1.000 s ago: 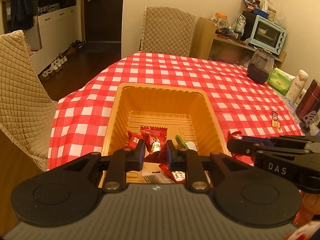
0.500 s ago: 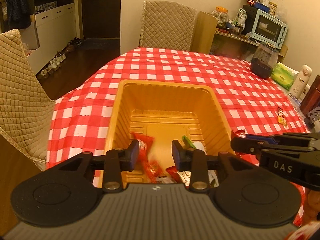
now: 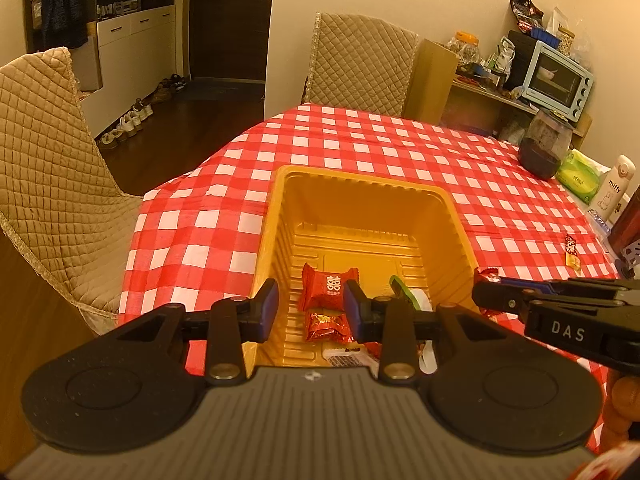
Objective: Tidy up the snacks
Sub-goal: 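Open the left gripper over the tray while the right opens to drop its candy, then move both grippers back toward the last candies on the cloth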
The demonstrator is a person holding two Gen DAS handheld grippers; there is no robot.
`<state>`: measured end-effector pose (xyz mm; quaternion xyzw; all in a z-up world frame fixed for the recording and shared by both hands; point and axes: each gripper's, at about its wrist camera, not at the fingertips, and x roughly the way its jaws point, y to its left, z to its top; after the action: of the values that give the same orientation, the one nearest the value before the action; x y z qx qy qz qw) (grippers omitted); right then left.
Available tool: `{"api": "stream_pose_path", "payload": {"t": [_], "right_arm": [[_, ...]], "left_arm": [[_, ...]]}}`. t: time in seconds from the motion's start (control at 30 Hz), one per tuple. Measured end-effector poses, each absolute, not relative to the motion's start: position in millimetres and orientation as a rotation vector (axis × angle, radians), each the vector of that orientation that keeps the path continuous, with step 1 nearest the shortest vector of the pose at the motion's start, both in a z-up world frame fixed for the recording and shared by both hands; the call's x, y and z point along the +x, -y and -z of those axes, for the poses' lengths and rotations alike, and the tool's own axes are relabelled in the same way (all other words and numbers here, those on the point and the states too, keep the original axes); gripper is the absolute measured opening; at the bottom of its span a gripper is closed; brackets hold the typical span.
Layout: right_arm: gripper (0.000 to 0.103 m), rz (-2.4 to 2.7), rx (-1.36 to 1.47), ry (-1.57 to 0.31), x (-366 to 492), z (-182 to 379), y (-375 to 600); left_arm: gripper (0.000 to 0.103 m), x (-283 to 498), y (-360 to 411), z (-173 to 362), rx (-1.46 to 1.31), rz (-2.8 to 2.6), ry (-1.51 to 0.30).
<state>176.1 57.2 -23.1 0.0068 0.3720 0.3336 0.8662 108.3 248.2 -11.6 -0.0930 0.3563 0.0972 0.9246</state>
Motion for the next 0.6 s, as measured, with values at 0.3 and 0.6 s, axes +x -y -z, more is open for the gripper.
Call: {"api": "stream_pose_path", "payload": {"t": [0.3, 0.6], "right_arm": [[0.047, -0.751, 0.095, -0.754, 178.8, 17.4, -53.5], [0.05, -0.643, 0.108, -0.786, 165.5, 19.1, -11.1]], "left_arm": [[0.035, 99.5, -250.0, 6.5, -0.214, -0.222, -0.718], [0.04, 89.2, -229.1, 1.9, -0.221, -0.201, -0.71]]}}
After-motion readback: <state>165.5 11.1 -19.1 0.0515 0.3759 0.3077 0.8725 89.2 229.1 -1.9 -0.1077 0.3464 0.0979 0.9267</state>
